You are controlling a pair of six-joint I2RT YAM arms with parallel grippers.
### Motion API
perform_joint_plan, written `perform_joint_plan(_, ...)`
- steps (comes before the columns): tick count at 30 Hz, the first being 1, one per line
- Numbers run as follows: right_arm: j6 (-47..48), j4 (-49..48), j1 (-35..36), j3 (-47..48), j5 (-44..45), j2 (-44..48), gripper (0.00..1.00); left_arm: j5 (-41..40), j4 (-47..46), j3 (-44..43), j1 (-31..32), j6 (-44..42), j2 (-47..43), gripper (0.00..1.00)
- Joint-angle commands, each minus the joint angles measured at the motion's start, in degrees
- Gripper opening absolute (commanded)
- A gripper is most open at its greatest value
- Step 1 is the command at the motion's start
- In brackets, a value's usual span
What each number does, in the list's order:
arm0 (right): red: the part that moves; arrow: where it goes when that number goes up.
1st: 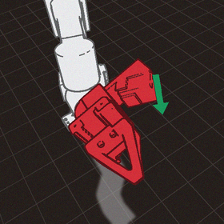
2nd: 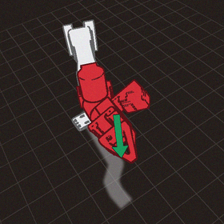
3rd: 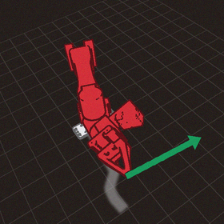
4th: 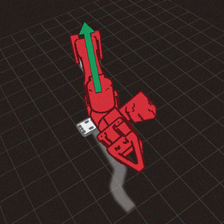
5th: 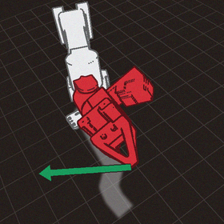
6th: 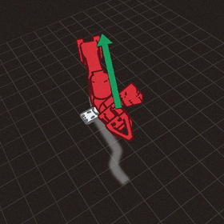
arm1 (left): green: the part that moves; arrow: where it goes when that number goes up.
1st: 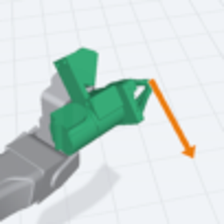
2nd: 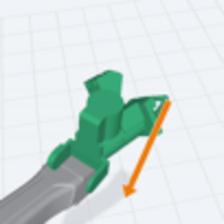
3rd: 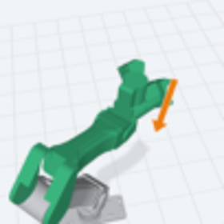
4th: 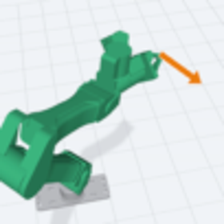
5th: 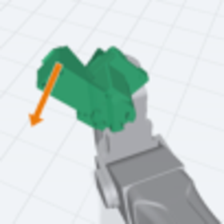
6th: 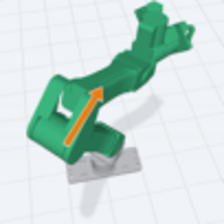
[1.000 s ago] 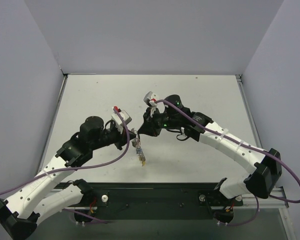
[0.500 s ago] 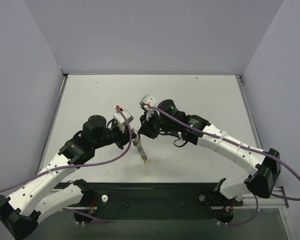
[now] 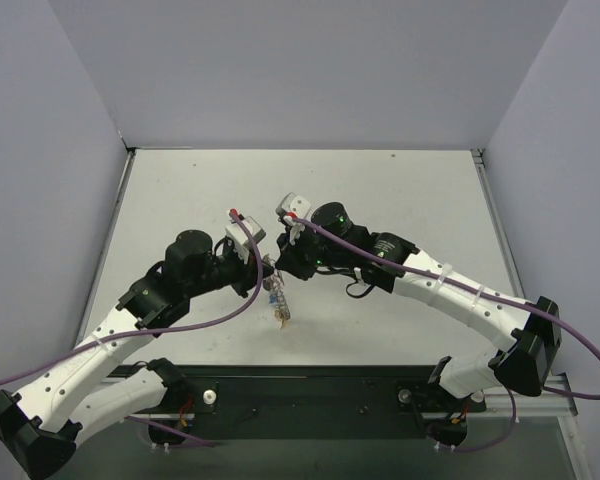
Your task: Put the keys on the keyring
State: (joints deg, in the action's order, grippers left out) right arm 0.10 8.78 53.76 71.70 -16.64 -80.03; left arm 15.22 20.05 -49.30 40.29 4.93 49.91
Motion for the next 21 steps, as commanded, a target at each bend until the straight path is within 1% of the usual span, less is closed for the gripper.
perform_joint_plan(1, 1.22, 2.65, -0.93, -0.69, 6.45, -0.92, 0.0, 7.72, -11.8, -3.0, 1.1, 1.58, -2.71, 0.0)
perform_joint_plan(8, 0.78, 2.47, -1.81, -1.04, 6.01, 1.01, 0.0, 7.01, -10.04, -2.21, 1.1, 0.7, -3.68, 0.0)
perform_joint_plan(21, 0.52, 2.04, -2.52, -1.74, 3.9, 3.48, 0.0, 6.05, -10.3, -0.63, 1.19, 0.96, -5.26, 0.0)
